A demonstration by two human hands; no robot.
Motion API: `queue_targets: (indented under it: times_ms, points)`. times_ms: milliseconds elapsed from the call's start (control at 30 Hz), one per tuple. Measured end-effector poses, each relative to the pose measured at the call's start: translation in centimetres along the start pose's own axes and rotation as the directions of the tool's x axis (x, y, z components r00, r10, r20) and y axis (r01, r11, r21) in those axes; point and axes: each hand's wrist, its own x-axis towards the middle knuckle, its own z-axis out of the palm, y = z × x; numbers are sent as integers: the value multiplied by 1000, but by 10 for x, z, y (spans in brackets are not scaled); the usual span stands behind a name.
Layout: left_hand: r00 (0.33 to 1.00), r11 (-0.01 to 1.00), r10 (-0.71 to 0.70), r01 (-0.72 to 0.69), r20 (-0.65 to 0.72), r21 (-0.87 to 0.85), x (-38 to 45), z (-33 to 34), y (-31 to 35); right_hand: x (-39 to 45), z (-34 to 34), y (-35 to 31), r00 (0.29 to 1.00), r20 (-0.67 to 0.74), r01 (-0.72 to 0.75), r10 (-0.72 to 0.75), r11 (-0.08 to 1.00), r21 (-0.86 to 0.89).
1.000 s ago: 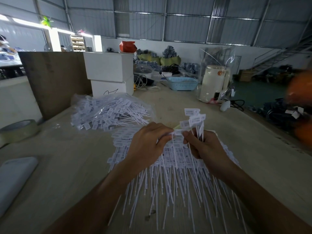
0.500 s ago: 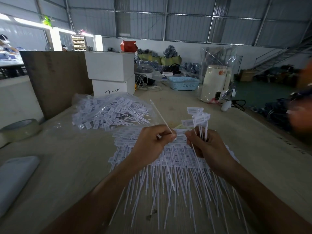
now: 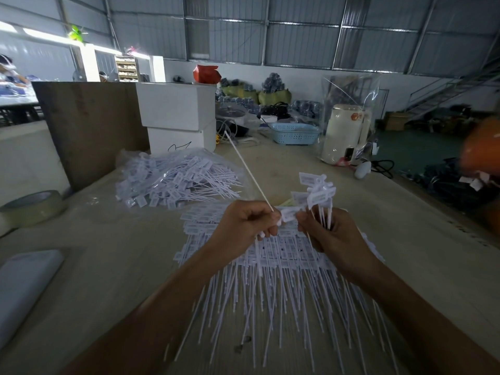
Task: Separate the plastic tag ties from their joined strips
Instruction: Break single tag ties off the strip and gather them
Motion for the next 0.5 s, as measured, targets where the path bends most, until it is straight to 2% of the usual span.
queue_targets:
  times_ms: [133,267,500]
  points:
    - [999,999,43,-43,-9,16,0,2,0,0,5,1,999,-47,-20,20,1000,-20]
    - [998,998,64,-64,-22,28,0,5,0,1,5,-1,997,-49,-51,54,997,58]
    - [992,990,93,-101,-83,-99,2,4,2,2,6,1,998,29,-62,63,998,-20]
